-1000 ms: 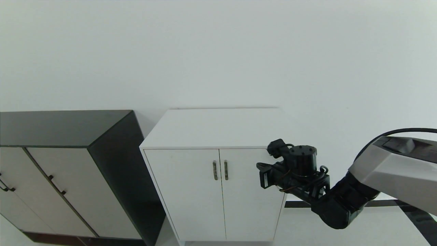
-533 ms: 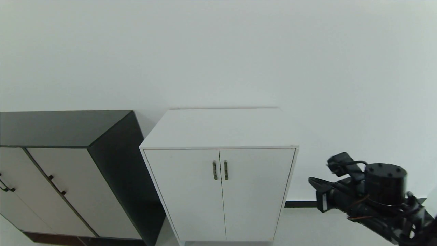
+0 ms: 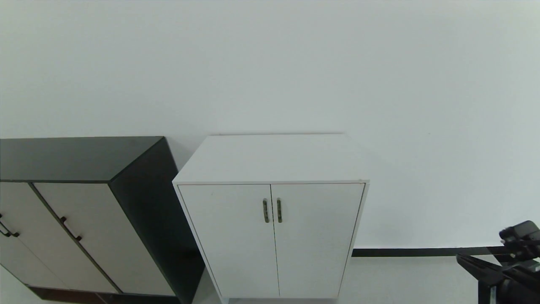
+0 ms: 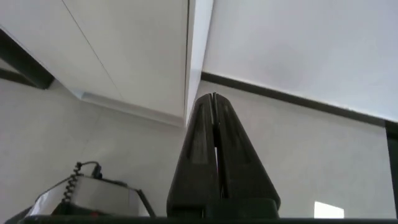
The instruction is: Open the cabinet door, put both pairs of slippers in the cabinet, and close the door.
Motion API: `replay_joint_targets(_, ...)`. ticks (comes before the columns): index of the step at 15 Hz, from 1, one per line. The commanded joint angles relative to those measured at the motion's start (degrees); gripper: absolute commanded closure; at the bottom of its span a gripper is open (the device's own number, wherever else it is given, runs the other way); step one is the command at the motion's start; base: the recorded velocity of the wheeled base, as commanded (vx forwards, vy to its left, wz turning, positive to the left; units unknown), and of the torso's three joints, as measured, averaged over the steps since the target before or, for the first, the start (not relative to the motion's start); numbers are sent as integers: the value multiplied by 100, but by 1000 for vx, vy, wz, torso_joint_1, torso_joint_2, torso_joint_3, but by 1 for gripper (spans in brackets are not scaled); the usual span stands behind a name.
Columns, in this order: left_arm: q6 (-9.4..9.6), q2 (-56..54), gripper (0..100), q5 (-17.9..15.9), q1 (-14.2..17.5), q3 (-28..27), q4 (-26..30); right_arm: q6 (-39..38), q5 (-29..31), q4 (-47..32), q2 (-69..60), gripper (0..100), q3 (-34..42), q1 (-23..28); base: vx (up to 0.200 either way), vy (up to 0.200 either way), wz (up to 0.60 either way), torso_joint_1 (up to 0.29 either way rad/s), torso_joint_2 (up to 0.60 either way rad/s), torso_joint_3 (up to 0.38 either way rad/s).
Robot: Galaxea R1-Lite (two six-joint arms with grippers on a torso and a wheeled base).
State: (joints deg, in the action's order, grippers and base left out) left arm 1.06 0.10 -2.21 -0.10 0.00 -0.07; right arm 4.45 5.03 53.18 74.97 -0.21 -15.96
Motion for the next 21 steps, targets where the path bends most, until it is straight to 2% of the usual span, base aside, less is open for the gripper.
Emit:
replay_joint_targets(1,-1,-1,100,1,1,0,-1,-32,-11,-1081,-1538,100,21,225,0,0,0,0,0,0)
replay_joint_targets(2,-9,-1,100,-8,1,0,-1,-85,-82,-1969,-2197,100,21,321,0,0,0,0,0,0)
replay_joint_targets(3,-9,-1,100,-8,1,0,-1,-190,-143,-2294,-2417,100,21,356,0,0,0,0,0,0)
replay_joint_targets(4,-1,-1,100,-8,1,0,-1,-515,-222,-3120,-3076,100,21,374,0,0,0,0,0,0)
replay_joint_targets(6,-1,-1,100,-8,1,0,-1,-656,-205,-3929,-4034,100,21,374,0,0,0,0,0,0)
replay_joint_targets(10,-1,-1,100,-8,1,0,-1,-586,-161,-4992,-5766,100,12,365,0,0,0,0,0,0)
replay_joint_targets(13,-1,-1,100,-8,1,0,-1,-559,-213,-5177,-6205,100,-23,330,0,0,0,0,0,0)
replay_joint_targets(17,-1,-1,100,-8,1,0,-1,-621,-310,-5186,-6144,100,-23,-558,0,0,0,0,0,0)
replay_joint_targets(21,-1,-1,100,-8,1,0,-1,-559,-73,-5186,-6073,100,-32,-619,0,0,0,0,0,0)
